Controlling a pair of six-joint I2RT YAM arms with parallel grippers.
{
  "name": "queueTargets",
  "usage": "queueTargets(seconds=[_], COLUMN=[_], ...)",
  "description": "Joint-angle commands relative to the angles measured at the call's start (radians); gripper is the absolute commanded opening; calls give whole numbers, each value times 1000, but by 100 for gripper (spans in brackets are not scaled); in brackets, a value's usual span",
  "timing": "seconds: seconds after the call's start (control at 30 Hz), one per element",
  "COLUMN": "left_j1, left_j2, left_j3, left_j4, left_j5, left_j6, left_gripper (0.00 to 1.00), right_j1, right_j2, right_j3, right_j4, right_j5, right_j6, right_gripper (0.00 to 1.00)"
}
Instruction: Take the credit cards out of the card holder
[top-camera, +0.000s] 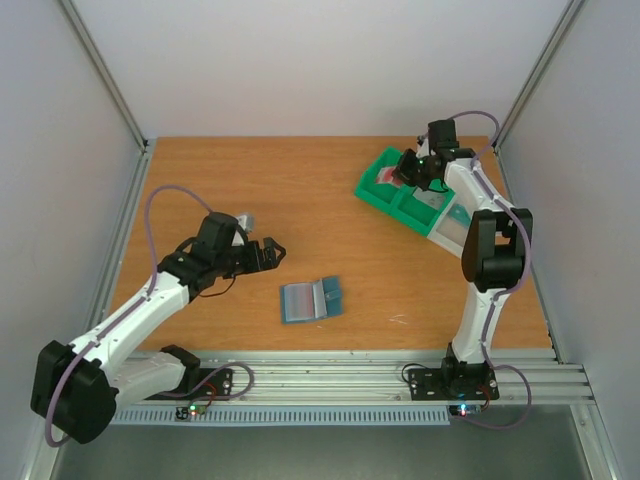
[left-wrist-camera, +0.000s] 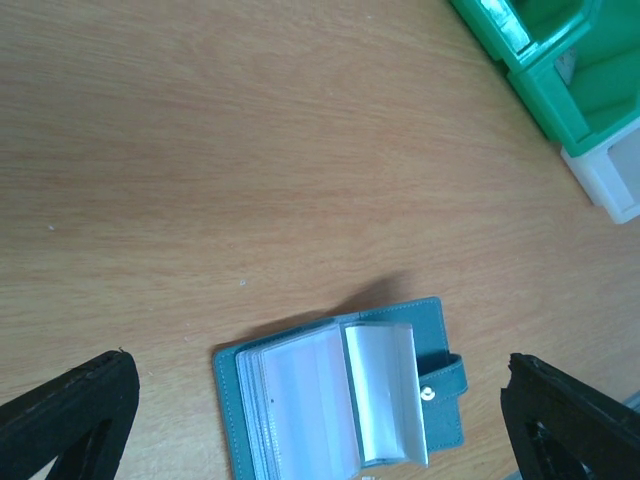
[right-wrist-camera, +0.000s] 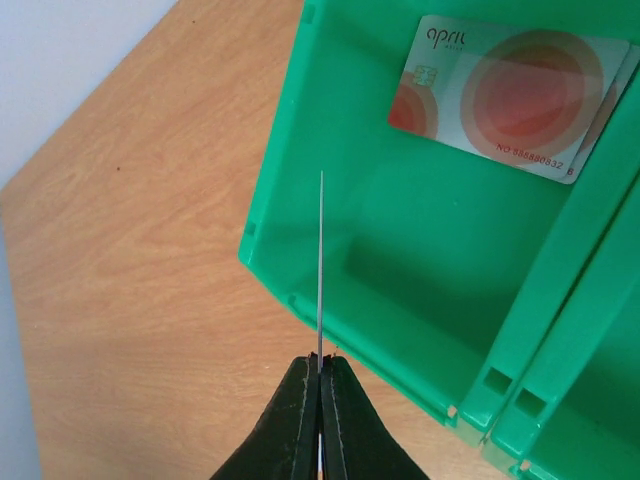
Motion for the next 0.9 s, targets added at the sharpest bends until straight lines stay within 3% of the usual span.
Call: queueTargets(seconds=[0.0,0.27,0.57,0.87], left_j1=[-2,-2,-2,-2], left_j2=[-8,-8,-26,-27], left_j3=[27,54,83,56], left_j4=[35,18,-22,-8], left_j5=[-47,-64,-106,-95], left_j6=[-32,-34,4,18], left_gripper=[99,100,99,99], right_j1=[-12,-21,-24,-25], right_j2=[40,189,293,378], right_j3=[78,245,406,467], right_j4=[-55,-86,-204,-187], right_j5=[15,-18,52,67], right_j6=[-36,-30,-52,-55], right_gripper=[1,1,1,3])
